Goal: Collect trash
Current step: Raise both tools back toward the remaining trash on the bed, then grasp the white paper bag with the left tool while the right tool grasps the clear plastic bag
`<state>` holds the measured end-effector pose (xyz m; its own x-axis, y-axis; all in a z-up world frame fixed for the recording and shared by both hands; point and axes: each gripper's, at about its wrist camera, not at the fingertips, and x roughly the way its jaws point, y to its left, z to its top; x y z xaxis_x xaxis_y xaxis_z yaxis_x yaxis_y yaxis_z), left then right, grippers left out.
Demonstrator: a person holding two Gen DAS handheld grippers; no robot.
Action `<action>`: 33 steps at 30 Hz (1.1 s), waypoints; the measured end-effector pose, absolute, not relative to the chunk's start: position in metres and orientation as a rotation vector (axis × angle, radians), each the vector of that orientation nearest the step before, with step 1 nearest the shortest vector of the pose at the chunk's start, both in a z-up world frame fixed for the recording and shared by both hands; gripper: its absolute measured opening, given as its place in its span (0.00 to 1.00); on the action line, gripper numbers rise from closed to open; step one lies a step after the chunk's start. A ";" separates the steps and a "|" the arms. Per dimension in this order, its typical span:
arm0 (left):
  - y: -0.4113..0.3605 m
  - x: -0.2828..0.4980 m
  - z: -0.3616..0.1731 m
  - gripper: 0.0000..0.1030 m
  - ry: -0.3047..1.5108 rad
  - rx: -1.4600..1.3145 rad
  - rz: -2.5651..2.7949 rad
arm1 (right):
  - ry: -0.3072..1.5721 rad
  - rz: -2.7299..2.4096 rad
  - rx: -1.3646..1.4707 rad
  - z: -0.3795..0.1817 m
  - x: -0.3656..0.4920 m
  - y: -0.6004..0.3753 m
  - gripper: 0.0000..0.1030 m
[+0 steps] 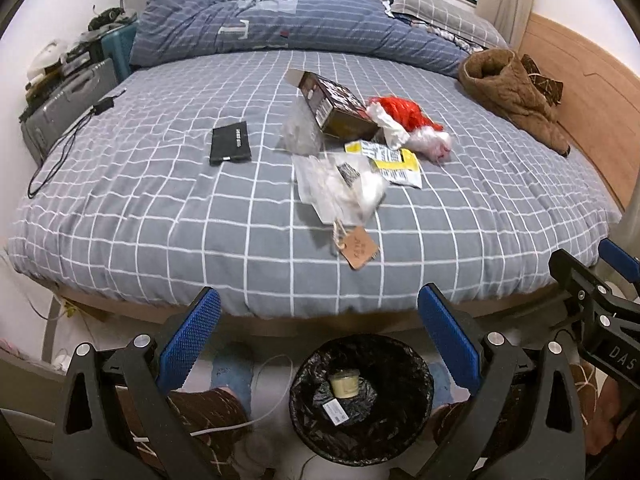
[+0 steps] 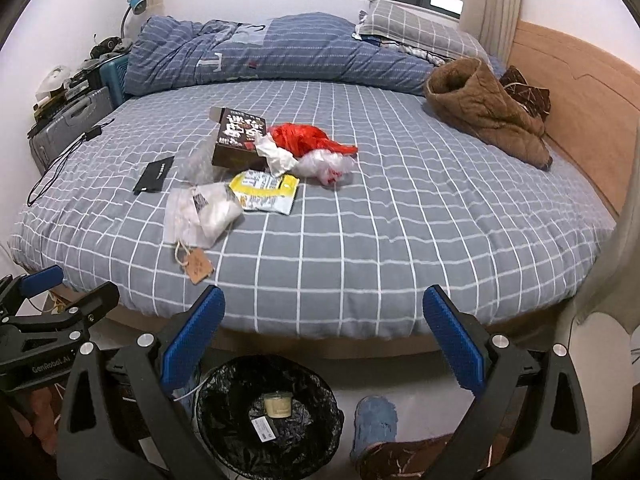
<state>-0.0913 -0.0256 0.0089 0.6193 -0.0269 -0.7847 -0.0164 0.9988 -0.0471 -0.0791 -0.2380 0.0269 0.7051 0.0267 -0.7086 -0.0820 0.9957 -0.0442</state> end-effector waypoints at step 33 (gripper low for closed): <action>-0.049 0.082 -0.059 0.93 1.006 -0.047 -0.037 | 0.826 0.068 -0.083 -0.036 0.173 -0.241 0.93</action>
<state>0.0822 -0.0491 -0.0592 0.5350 -0.0531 -0.8432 0.0094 0.9983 -0.0569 0.1725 -0.2413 -0.0358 0.6757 0.0277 -0.7367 -0.0922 0.9946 -0.0471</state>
